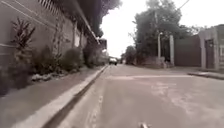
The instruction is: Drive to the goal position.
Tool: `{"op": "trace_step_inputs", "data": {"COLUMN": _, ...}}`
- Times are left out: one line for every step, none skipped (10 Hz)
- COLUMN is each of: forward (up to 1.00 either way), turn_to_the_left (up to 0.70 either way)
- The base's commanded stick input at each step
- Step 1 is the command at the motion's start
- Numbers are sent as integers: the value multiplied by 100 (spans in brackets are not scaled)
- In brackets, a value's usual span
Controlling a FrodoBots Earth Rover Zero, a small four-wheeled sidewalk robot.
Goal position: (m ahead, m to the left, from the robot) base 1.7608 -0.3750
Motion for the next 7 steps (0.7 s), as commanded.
{"op": "trace_step_inputs", "data": {"forward": 100, "turn_to_the_left": 0}}
{"op": "trace_step_inputs", "data": {"forward": 100, "turn_to_the_left": 0}}
{"op": "trace_step_inputs", "data": {"forward": 100, "turn_to_the_left": 0}}
{"op": "trace_step_inputs", "data": {"forward": 100, "turn_to_the_left": 0}}
{"op": "trace_step_inputs", "data": {"forward": 100, "turn_to_the_left": 0}}
{"op": "trace_step_inputs", "data": {"forward": 100, "turn_to_the_left": 0}}
{"op": "trace_step_inputs", "data": {"forward": 100, "turn_to_the_left": 0}}
